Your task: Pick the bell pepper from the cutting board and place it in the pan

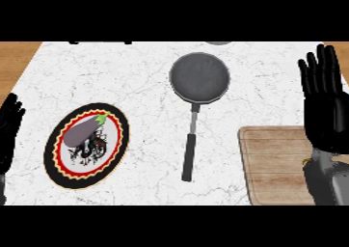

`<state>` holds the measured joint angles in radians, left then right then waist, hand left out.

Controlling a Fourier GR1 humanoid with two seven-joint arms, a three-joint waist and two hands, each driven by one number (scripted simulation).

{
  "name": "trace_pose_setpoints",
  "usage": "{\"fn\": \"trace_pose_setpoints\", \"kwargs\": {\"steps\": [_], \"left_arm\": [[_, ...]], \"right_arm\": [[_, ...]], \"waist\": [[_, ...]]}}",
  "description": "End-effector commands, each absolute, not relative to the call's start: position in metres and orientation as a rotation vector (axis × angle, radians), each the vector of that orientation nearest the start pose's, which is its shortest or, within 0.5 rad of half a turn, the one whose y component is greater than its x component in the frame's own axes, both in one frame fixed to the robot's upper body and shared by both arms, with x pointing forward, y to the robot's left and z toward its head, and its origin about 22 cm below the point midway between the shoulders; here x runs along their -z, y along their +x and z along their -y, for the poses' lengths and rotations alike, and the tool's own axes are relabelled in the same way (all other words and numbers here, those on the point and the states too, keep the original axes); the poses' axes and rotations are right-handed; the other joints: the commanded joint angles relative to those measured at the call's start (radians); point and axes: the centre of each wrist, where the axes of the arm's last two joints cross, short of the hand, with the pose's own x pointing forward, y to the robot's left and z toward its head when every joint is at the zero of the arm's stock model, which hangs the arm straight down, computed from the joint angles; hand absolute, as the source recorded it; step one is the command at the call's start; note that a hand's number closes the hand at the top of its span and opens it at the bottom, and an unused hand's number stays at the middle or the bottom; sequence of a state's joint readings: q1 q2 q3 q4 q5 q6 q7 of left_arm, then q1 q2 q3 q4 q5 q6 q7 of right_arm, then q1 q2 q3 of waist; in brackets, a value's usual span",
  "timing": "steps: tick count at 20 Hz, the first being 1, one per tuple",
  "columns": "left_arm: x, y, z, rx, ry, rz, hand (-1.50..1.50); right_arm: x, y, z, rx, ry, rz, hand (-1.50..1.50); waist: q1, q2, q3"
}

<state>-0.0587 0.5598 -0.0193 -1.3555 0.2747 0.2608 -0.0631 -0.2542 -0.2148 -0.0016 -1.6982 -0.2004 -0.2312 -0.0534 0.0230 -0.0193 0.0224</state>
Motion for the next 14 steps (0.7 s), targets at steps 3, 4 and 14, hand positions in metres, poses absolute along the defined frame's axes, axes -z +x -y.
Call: {"fn": "trace_pose_setpoints", "kwargs": {"steps": [3,4,14], "left_arm": [[-0.039,0.27,-0.335,-0.001,0.33,1.558,0.0],[-0.042,0.272,-0.331,0.008,0.293,1.57,0.0],[-0.045,0.276,-0.294,-0.059,0.099,1.547,0.0]], "right_arm": [[-0.129,0.29,0.229,-0.388,0.42,2.021,1.5],[-0.141,0.287,0.22,-0.53,0.537,2.023,1.5],[-0.2,0.284,0.359,-1.201,0.357,2.06,-1.5]], "waist": [[0.0,0.02,-0.018],[0.006,0.017,-0.017],[-0.042,0.03,-0.008]]}}
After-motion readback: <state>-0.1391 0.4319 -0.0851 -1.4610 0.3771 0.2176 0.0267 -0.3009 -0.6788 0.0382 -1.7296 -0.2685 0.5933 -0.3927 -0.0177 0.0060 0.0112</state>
